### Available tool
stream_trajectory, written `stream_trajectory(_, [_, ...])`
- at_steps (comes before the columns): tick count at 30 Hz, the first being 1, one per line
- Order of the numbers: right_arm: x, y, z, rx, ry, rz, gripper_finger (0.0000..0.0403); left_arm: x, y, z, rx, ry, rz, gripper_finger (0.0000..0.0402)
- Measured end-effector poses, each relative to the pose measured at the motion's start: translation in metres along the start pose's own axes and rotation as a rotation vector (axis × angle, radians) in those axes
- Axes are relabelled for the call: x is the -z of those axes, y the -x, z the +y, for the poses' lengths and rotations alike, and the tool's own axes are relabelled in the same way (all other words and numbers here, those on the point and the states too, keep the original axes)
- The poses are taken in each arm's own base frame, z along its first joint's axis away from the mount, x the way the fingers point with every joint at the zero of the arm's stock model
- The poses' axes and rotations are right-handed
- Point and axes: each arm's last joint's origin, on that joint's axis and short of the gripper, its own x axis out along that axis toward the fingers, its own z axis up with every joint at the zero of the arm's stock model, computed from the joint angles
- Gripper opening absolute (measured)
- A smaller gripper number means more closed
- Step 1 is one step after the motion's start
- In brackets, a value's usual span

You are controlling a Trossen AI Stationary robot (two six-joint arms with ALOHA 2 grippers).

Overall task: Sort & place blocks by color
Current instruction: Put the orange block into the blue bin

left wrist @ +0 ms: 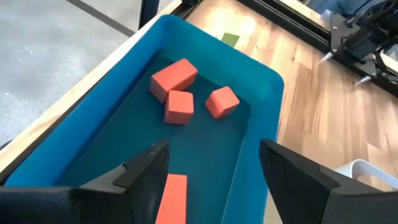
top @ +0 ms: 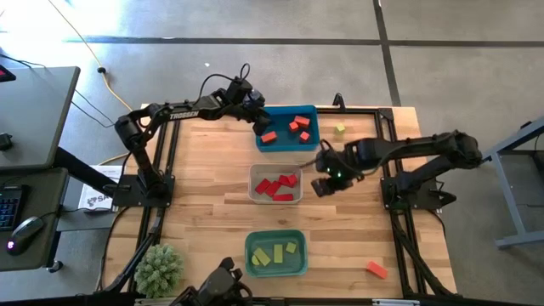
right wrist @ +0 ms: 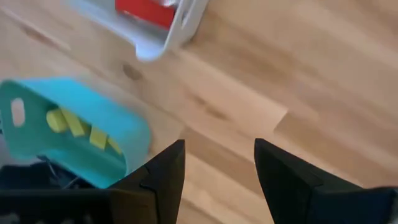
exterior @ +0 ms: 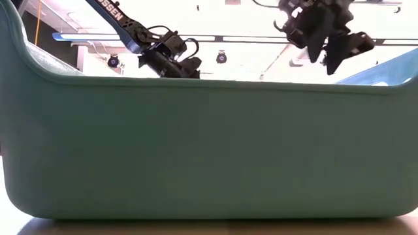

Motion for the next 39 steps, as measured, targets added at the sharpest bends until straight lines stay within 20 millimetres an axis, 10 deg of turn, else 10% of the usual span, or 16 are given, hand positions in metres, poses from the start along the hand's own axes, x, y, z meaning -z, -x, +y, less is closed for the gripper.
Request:
stream_trajectory(11, [0.059, -0.008, 0.012, 0.054, 0.113, 0.139, 0.0179, -0.010, 0.016, -0.025, 0.038, -0.044, -0.037, 0.0239])
stream_trajectory(39, [0.217, -0.048, 0.002, 0.247, 0.394, 0.200, 0.0225, 0.013, 0.020, -0.166, 0.315, 0.158, 0.106, 0.0239])
